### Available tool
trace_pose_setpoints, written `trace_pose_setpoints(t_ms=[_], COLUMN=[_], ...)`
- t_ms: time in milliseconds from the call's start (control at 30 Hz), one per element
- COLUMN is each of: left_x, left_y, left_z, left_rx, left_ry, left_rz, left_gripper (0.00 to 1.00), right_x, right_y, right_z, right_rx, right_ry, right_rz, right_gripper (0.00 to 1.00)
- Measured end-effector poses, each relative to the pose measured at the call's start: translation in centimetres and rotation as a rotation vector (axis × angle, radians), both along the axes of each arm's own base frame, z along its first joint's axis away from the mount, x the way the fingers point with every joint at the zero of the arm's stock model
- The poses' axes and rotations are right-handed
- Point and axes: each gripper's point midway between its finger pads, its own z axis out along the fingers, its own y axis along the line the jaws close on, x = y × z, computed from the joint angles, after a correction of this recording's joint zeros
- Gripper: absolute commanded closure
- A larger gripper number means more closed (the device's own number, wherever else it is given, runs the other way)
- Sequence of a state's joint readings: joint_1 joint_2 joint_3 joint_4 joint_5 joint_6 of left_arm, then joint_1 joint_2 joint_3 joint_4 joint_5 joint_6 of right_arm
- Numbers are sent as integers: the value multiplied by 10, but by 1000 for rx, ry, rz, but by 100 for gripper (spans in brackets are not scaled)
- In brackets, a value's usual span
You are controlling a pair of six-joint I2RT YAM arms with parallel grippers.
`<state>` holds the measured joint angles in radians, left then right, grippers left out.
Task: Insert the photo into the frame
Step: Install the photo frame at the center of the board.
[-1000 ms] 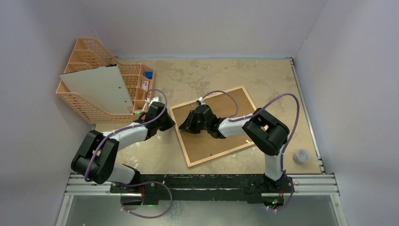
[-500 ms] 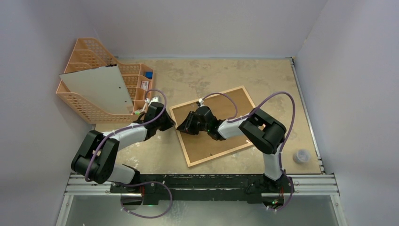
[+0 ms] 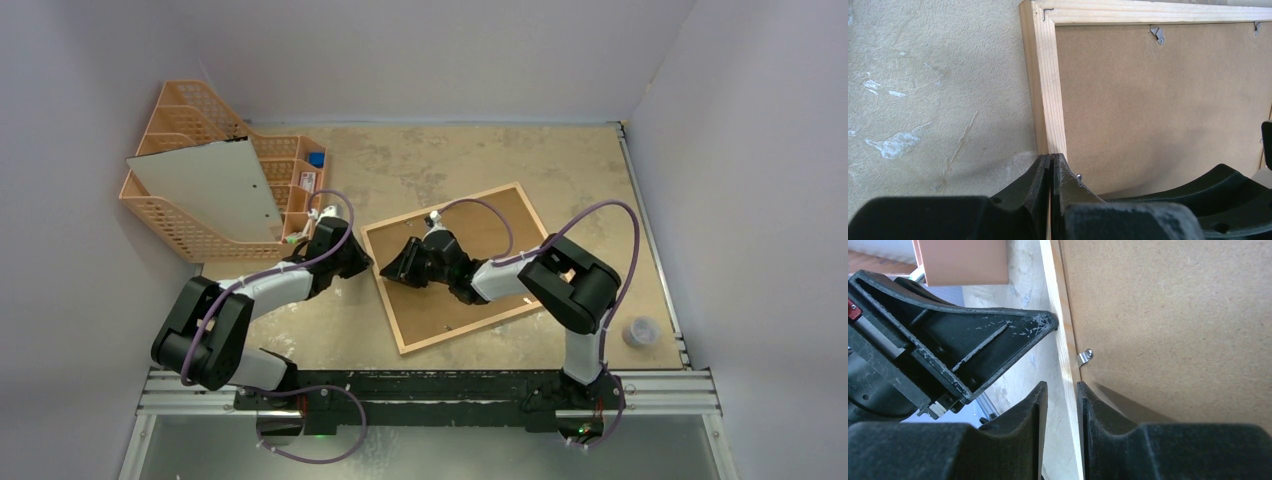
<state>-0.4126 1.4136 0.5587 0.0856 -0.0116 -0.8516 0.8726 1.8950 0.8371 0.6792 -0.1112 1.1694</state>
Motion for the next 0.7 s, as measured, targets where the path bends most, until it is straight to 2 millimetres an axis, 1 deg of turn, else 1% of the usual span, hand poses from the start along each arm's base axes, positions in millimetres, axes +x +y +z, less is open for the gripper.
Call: trace_pose_setpoints(t_ms=[267,367,467,700], left_x=[0,0,0,0], left_y=[0,0,0,0], left_z=[0,1,1,0], left_rx=[3,2,2,-5], left_ry=[-1,-1,-3,-15], left_rz=[-2,-2,-4,-6], left_gripper=[100,100,100,100], right_x=[2,5,11,12], right_y=[-3,2,9,11], right_z=[-4,-10,-10,-11], right_rx=[-22,-29,-18,-16], right_ry=[3,7,-2,-2], right_rz=[-14,-10,-9,-7], right_gripper=[69,70,70,70])
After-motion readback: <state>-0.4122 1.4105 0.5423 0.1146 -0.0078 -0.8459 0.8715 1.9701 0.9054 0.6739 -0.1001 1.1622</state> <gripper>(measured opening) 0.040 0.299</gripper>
